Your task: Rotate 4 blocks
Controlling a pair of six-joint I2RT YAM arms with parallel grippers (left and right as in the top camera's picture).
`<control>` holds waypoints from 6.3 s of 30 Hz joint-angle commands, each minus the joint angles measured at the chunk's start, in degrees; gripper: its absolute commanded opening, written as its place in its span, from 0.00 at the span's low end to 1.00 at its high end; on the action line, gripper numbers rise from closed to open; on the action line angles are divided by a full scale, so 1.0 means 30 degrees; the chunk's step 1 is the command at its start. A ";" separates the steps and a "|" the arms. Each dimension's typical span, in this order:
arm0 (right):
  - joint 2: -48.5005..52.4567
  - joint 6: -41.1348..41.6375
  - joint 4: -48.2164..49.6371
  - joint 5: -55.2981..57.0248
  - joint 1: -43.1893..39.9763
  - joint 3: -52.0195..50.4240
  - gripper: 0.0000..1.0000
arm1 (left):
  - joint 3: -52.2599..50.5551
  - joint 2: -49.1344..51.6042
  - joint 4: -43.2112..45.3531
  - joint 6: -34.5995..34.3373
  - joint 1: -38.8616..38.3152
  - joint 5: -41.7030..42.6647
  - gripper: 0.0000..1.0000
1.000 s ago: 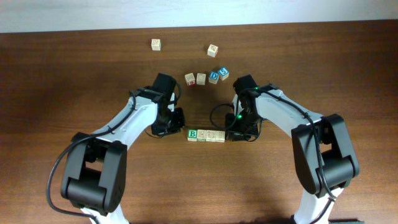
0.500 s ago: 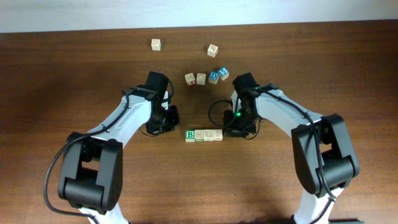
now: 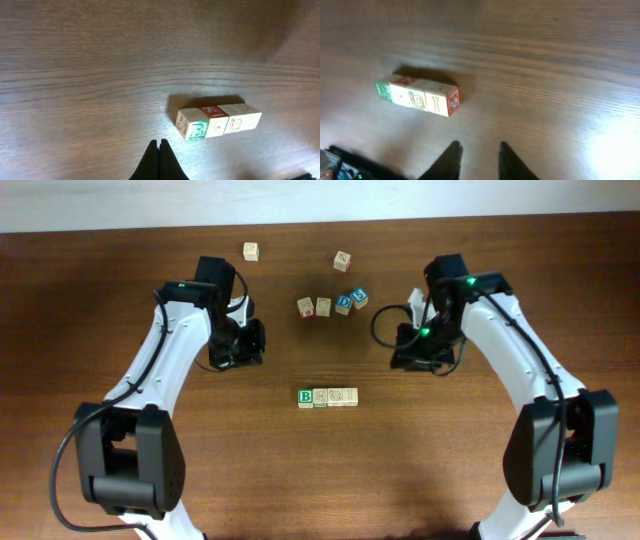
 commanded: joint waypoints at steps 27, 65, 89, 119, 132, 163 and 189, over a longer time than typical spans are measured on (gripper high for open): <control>0.0131 0.3177 0.8641 -0.2572 0.1341 -0.6885 0.13 | -0.6921 0.0044 0.7082 -0.0073 -0.2113 0.2878 0.00; 0.0736 0.2565 0.9340 -0.3016 0.2557 -0.6863 0.05 | -0.6921 0.0044 0.7009 0.0561 -0.2113 0.2761 0.00; 0.0495 0.2295 0.9187 -0.3723 0.2790 -0.6535 0.05 | -0.6921 0.0044 0.7220 0.0124 -0.2878 0.2688 0.00; -0.0277 0.2302 0.7796 -0.3490 0.6098 -0.3060 0.04 | -0.6921 0.0044 0.7220 0.0124 -0.2878 0.2688 0.00; -0.0277 0.2528 0.7679 -0.3483 0.7308 -0.2353 0.04 | -0.6921 0.0044 0.7220 0.0124 -0.2878 0.2696 0.00; -0.0233 0.3308 0.8386 -0.2120 0.8072 -0.2273 0.05 | -0.4772 0.0036 0.6207 0.0714 0.2157 -0.0430 0.00; -0.0233 0.2798 0.7439 -0.2776 0.8072 0.0146 0.21 | -0.4765 0.0036 0.6360 0.0714 0.2237 -0.0831 0.00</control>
